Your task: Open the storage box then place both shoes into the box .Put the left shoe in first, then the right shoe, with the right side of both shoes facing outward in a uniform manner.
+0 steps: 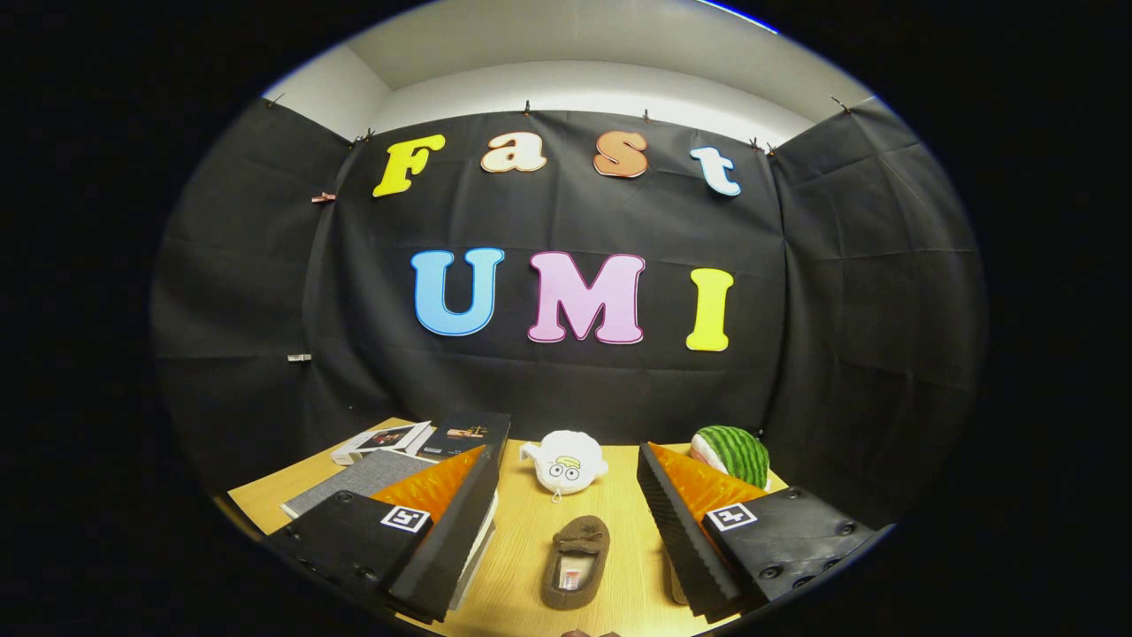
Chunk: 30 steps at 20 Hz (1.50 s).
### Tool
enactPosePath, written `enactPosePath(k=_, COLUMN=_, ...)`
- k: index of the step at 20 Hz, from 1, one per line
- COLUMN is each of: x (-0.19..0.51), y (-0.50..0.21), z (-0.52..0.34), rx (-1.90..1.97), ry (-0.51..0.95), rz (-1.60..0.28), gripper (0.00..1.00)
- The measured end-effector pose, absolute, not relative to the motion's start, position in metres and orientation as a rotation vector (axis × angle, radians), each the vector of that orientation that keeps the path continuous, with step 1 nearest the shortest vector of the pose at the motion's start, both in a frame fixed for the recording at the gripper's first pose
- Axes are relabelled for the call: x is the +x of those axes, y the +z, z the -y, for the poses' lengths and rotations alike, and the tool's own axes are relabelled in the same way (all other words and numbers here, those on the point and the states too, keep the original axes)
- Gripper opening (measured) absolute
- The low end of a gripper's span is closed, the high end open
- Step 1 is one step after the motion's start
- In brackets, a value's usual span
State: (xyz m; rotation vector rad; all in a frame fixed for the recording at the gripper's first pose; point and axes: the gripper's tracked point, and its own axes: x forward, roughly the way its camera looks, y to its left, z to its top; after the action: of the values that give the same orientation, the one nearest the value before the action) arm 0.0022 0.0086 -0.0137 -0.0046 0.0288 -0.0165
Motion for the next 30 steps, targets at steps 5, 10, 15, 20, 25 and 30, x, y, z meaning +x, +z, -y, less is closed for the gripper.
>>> enactPosePath(k=5, x=0.008, y=-0.017, z=-0.015, rx=0.007, ry=0.005, rz=-0.036, gripper=0.97)
enactPosePath(k=10, x=0.016, y=-0.029, z=-0.016, rx=0.016, ry=0.016, rz=-0.081, gripper=0.97)
enactPosePath(k=15, x=0.027, y=-0.045, z=-0.021, rx=0.051, ry=0.061, rz=-0.153, gripper=0.97)
enactPosePath(k=20, x=0.037, y=-0.077, z=-0.027, rx=0.136, ry=0.107, rz=-0.309, gripper=0.98)
enactPosePath(k=25, x=0.048, y=-0.101, z=-0.039, rx=0.253, ry=0.17, rz=-0.454, gripper=0.99)
enactPosePath(k=30, x=0.052, y=-0.14, z=-0.061, rx=0.445, ry=0.232, rz=-0.654, gripper=0.98)
